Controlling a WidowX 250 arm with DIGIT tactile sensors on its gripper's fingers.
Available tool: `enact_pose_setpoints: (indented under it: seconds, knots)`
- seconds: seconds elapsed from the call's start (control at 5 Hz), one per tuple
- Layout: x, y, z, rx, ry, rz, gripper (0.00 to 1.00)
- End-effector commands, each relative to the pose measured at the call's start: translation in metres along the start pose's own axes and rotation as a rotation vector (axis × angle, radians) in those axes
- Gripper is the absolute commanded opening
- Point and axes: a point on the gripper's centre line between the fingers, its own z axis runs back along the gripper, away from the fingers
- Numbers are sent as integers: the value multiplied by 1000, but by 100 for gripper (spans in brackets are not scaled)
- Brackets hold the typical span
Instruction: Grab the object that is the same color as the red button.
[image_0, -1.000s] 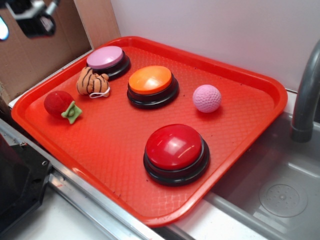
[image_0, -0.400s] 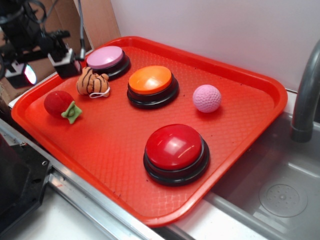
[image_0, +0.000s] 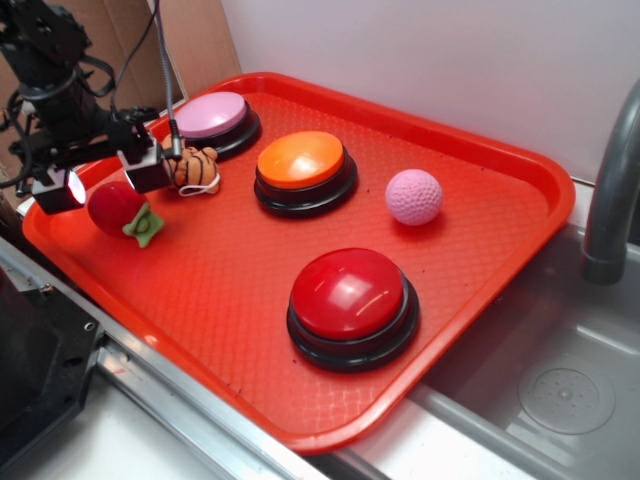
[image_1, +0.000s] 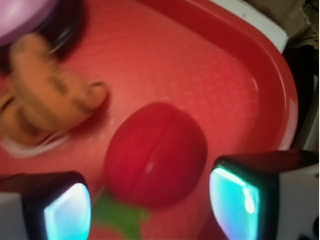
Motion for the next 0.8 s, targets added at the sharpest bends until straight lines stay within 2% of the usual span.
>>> enact_pose_setpoints:
  seconds: [0.0, 0.2, 0.4, 0.6]
  knots:
    - [12, 6, -17, 13, -30, 23, 100]
    - [13, 3, -12, -25, -40, -5, 8]
    - [16, -1, 2, -59, -18, -95, 0]
    - [19, -9, 29, -43, -14, -220, 0]
